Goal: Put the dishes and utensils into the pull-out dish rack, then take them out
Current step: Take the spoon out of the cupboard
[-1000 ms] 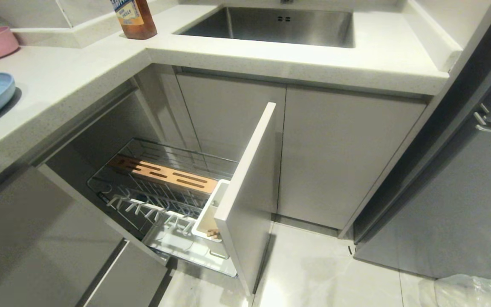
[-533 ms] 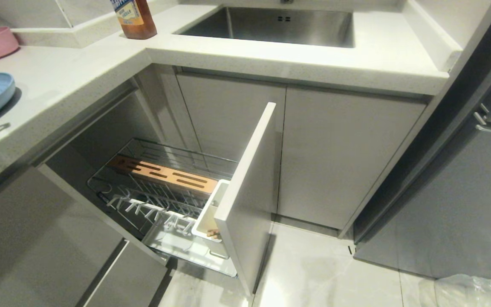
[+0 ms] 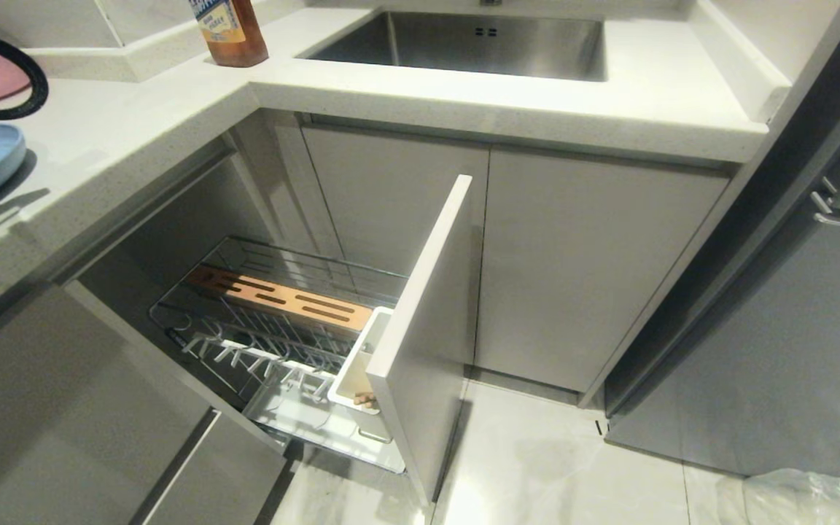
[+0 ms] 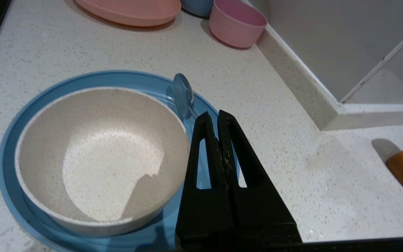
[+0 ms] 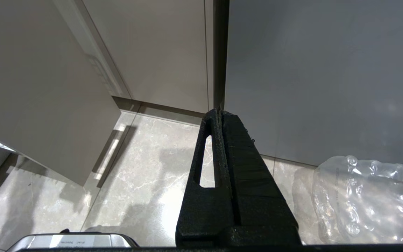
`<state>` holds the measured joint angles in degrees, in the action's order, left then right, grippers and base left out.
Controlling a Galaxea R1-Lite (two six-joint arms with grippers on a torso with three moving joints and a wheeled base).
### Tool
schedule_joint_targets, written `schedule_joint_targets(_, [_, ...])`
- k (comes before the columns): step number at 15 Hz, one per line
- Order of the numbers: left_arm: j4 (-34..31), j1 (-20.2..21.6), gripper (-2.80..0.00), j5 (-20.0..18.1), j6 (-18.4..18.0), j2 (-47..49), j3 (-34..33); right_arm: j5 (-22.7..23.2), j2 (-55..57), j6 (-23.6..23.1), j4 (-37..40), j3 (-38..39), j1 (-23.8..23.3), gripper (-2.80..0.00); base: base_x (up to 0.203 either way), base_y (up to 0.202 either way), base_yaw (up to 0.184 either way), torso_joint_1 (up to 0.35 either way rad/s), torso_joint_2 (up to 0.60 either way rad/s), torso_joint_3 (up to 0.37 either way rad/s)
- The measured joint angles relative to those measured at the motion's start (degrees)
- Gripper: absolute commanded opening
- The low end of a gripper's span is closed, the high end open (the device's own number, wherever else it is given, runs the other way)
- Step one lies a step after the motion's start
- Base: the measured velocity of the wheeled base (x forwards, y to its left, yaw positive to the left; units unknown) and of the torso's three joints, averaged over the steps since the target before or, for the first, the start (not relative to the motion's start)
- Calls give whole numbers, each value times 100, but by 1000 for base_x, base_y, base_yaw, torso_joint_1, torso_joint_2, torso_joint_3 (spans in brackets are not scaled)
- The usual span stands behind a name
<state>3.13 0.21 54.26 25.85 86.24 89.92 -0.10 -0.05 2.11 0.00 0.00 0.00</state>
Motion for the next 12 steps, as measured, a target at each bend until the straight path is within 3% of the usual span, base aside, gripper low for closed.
schedule_joint_targets(5, [126,-134,-280,141,-46,28,-158,0,0,0,0,0,0,-280,0,0,0,0,0,0])
schedule_joint_targets(10, [1318,-268,-280,274,-826,28,-698,0,0,0,0,0,0,-280,0,0,0,0,0,0])
schedule_joint_targets(12, [1482,-300,-280,285,-981,28,-869,0,0,0,0,0,0,-280,0,0,0,0,0,0])
